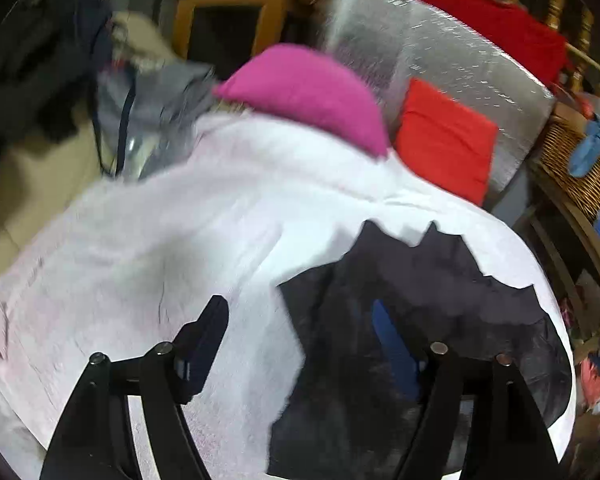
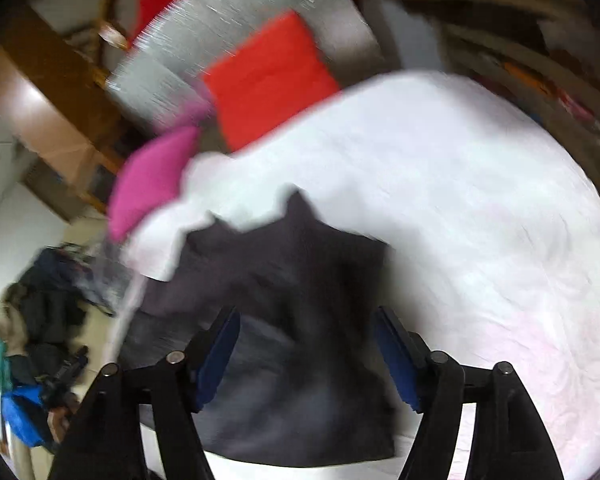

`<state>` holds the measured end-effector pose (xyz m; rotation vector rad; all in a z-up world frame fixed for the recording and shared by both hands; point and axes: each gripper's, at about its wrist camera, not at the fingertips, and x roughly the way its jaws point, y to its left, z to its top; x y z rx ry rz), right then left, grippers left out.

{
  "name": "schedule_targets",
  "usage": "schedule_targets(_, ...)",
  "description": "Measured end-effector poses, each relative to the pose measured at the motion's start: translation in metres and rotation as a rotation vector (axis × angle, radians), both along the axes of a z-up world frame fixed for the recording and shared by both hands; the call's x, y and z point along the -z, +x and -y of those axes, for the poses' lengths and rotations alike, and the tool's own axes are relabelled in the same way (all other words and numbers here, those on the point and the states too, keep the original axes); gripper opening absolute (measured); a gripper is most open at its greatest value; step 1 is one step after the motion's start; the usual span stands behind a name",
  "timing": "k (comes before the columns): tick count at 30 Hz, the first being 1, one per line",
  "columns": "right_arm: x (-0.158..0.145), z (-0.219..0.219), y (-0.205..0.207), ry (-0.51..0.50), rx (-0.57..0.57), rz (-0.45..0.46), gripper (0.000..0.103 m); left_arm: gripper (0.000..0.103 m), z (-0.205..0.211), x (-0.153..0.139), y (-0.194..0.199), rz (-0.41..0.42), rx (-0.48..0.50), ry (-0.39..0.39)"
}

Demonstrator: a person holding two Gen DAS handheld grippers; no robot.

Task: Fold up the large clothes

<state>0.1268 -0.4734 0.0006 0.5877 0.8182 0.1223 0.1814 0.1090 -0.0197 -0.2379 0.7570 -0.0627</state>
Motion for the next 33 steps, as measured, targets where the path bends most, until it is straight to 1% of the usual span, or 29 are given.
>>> schedule_targets(2, 0.000, -0.021, 0.011, 0.066, -0.093, 0.014, 0.083, 0.080, 0.025, -0.004, -0.006, 0.019, 0.053, 0.040)
schedule_targets(3, 0.003, -0.028, 0.016, 0.083, -0.117, 0.009, 0.083, 0.081, 0.039, -0.003, -0.006, 0.018, 0.083, 0.053)
schedule_targets(5, 0.024, -0.040, 0.037, 0.126, -0.167, -0.024, 0.083, 0.081, 0.070, 0.008, -0.006, 0.017, 0.141, 0.085)
schedule_targets(6, 0.035, -0.040, 0.044, 0.123, -0.155, -0.043, 0.083, 0.081, 0.082, 0.017, -0.005, 0.008, 0.160, 0.105)
schedule_targets(7, 0.047, -0.035, 0.043, 0.113, -0.124, -0.069, 0.083, 0.081, 0.095, 0.028, -0.005, -0.017, 0.165, 0.136)
schedule_targets(8, 0.068, -0.020, 0.049, 0.117, -0.040, -0.124, 0.083, 0.081, 0.106, 0.039, -0.003, -0.055, 0.161, 0.165)
schedule_targets(9, 0.082, -0.007, 0.049, 0.147, 0.022, -0.154, 0.083, 0.081, 0.113, 0.052, 0.000, -0.094, 0.156, 0.178)
schedule_targets(10, 0.093, 0.007, 0.045, 0.201, 0.097, -0.170, 0.083, 0.081, 0.117, 0.061, 0.002, -0.127, 0.149, 0.177)
schedule_targets(11, 0.096, 0.013, 0.041, 0.243, 0.137, -0.161, 0.083, 0.081, 0.118, 0.069, 0.003, -0.162, 0.138, 0.173)
schedule_targets(12, 0.089, 0.010, 0.040, 0.237, 0.137, -0.148, 0.083, 0.081, 0.117, 0.076, 0.002, -0.185, 0.127, 0.169)
schedule_targets(14, 0.066, -0.007, 0.033, 0.126, 0.087, -0.121, 0.083, 0.081, 0.114, 0.076, -0.010, -0.168, 0.116, 0.173)
schedule_targets(15, 0.057, -0.014, 0.028, 0.089, 0.066, -0.108, 0.083, 0.081, 0.116, 0.074, -0.015, -0.158, 0.115, 0.185)
schedule_targets(17, 0.033, -0.035, 0.013, 0.035, 0.021, -0.070, 0.083, 0.081, 0.121, 0.067, -0.025, -0.148, 0.129, 0.197)
schedule_targets(19, 0.015, -0.051, -0.007, -0.008, 0.005, -0.039, 0.083, 0.081, 0.125, 0.055, -0.039, -0.120, 0.132, 0.190)
schedule_targets(21, -0.003, -0.075, -0.030, -0.078, -0.014, -0.001, 0.085, 0.082, 0.128, 0.043, -0.053, -0.093, 0.130, 0.178)
schedule_targets(22, -0.010, -0.090, -0.040, -0.124, -0.018, 0.013, 0.086, 0.083, 0.130, 0.037, -0.059, -0.082, 0.127, 0.172)
schedule_targets(23, -0.016, -0.105, -0.045, -0.161, -0.024, 0.025, 0.092, 0.087, 0.131, 0.031, -0.067, -0.070, 0.121, 0.170)
schedule_targets(24, -0.020, -0.114, -0.052, -0.187, -0.027, 0.035, 0.099, 0.088, 0.133, 0.026, -0.074, -0.057, 0.115, 0.171)
schedule_targets(25, -0.022, -0.124, -0.065, -0.217, -0.023, 0.046, 0.101, 0.089, 0.135, 0.022, -0.078, -0.043, 0.111, 0.173)
schedule_targets(28, -0.025, -0.141, -0.096, -0.286, -0.014, 0.064, 0.101, 0.091, 0.140, 0.008, -0.097, 0.000, 0.097, 0.185)
schedule_targets(33, -0.014, -0.162, -0.128, -0.372, 0.013, 0.027, 0.101, 0.093, 0.146, -0.003, -0.119, 0.032, 0.093, 0.192)
